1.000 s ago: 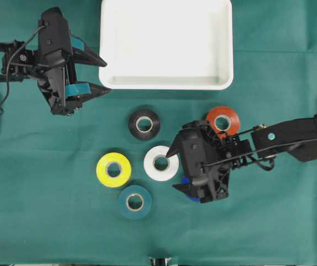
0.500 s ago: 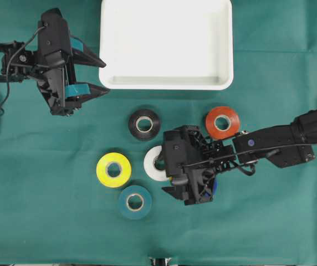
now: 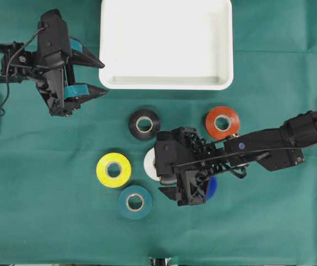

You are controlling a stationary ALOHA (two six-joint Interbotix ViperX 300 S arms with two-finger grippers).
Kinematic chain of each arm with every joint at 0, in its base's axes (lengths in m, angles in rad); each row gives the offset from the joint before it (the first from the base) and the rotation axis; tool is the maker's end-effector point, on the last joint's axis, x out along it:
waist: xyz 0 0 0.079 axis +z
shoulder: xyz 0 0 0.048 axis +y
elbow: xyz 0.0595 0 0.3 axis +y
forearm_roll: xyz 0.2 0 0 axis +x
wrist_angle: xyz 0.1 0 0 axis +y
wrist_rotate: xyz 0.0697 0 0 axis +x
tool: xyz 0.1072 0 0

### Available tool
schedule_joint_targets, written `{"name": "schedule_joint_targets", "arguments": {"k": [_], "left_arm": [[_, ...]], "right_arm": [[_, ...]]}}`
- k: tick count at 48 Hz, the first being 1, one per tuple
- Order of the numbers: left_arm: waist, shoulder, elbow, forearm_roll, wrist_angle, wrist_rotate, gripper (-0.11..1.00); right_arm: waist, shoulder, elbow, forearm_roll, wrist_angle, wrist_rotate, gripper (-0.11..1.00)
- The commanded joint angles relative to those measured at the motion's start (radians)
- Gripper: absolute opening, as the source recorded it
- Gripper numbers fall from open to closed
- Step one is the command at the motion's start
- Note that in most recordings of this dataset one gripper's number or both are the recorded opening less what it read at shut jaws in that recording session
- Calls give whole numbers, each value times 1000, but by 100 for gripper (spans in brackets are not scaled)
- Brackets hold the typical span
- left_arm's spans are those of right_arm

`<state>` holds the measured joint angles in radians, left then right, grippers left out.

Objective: Put the tape alternately from left to right into the white case.
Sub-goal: 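Lower the right gripper into the white roll's hole and close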

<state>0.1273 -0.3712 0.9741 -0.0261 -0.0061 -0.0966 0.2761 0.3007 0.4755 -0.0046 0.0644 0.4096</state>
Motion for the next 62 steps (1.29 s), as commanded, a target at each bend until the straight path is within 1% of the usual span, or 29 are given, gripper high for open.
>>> {"name": "schedule_joint_targets", "arguments": {"k": [1, 14, 19, 26, 28, 32, 36, 39, 62], "left_arm": [[2, -6, -9, -2, -3, 0, 77], [2, -8, -9, 0, 2, 0, 77], [2, -8, -9, -2, 6, -2, 77], [2, -6, -6, -2, 6, -2, 77], [2, -6, -6, -2, 8, -2, 77], [2, -8, -6, 0, 8, -2, 77], [2, -8, -5, -2, 8, -2, 77], [2, -8, -5, -2, 6, -2, 77], [2, -8, -5, -2, 8, -2, 77]], "right_arm": [[0, -8, -14, -2, 0, 5, 77], [2, 2, -15, -2, 0, 9, 75], [0, 8, -17, -2, 2, 9, 72], [0, 8, -17, -2, 5, 9, 63], [0, 8, -18, -2, 9, 8, 57], [0, 6, -18, -2, 17, 8, 33], [2, 6, -18, -2, 23, 8, 13], [2, 5, -20, -2, 26, 8, 6], [0, -23, -20, -2, 29, 8, 5]]}}
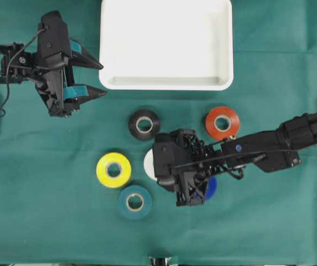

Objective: Put the tape alternately from left to right into the white case.
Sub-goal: 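Lower the right gripper into the white roll's hole and close, then carry the white roll up into the white tray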

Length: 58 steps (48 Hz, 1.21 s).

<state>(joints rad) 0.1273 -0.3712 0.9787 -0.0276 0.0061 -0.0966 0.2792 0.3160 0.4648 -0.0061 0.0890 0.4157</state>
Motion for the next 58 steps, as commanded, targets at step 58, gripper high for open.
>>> {"name": "schedule_joint_targets", "arguments": {"k": [58], "left_arm": [[-3, -8, -11, 0, -5, -5, 77]], "right_arm": [[-124, -206, -25, -184, 43, 0, 3]]}}
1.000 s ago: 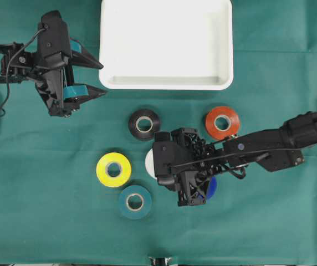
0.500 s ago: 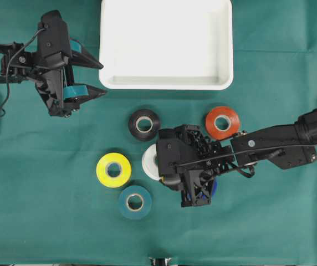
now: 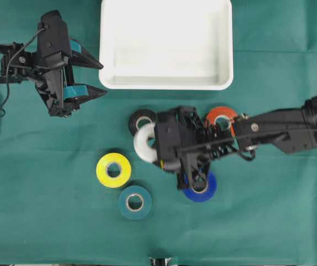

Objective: Put the tape alternately from left to right into the white case.
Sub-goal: 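Carry the white roll up into the white tray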

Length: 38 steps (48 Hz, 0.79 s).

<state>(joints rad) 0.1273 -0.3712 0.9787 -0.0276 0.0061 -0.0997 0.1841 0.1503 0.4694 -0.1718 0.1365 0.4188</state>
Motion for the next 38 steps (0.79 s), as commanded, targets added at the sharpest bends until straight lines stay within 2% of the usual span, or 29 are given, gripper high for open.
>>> {"name": "schedule_joint_targets", "arguments": {"k": [1, 22, 38], "left_arm": [[-3, -8, -11, 0, -6, -3, 77], [-9, -8, -14, 0, -5, -3, 77], [-11, -9, -11, 0, -5, -3, 77]], "right_arm": [[-38, -40, -29, -23, -5, -3, 3], [-219, -3, -75, -132, -40, -5, 3], [-290, 97, -176, -175, -51, -5, 3]]}}
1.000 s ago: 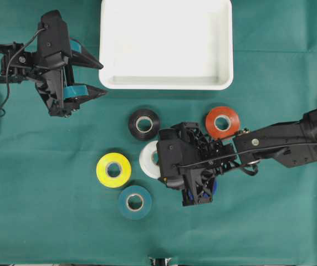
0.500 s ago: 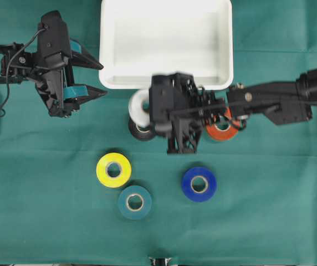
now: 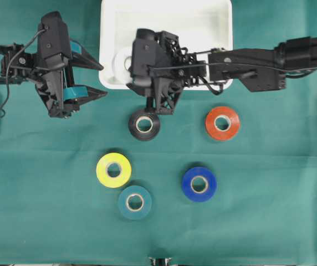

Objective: Put the tape alternately from left to right into the white case.
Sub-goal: 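Carry the white roll up into the white tray, then open the right gripper to release the white roll, retract right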

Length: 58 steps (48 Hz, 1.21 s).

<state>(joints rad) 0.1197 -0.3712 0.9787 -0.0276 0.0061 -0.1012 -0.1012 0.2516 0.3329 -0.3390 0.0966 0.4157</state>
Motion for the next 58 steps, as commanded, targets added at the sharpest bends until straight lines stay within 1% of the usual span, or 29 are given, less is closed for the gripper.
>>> {"name": "schedule_joint_targets", "arguments": {"k": [1, 12, 43, 45, 48, 50, 56, 57, 58], "left_arm": [[-5, -9, -11, 0, -5, -2, 77], [-6, -9, -9, 0, -3, 0, 77], [-9, -9, -9, 0, -3, -2, 77], [-8, -9, -9, 0, -5, -2, 77], [-8, -9, -9, 2, -5, -2, 77], [-8, -9, -11, 0, -3, -2, 77], [-8, -9, -11, 0, -3, -2, 77], [-8, -9, -11, 0, -3, -2, 77], [-9, -9, -11, 0, -3, -2, 77]], "right_arm": [[-8, 2, -44, -8, -11, -2, 3], [-29, 34, -64, -9, -9, -2, 3], [-29, 37, -54, -9, 12, -2, 3], [-29, 37, -54, -9, 14, -2, 8], [-29, 37, -52, -9, 14, -2, 20], [-29, 37, -52, -9, 14, -2, 31], [-29, 37, -51, -9, 14, -2, 69], [-29, 37, -49, -9, 14, -2, 73], [-29, 37, -51, -9, 14, -2, 75]]}}
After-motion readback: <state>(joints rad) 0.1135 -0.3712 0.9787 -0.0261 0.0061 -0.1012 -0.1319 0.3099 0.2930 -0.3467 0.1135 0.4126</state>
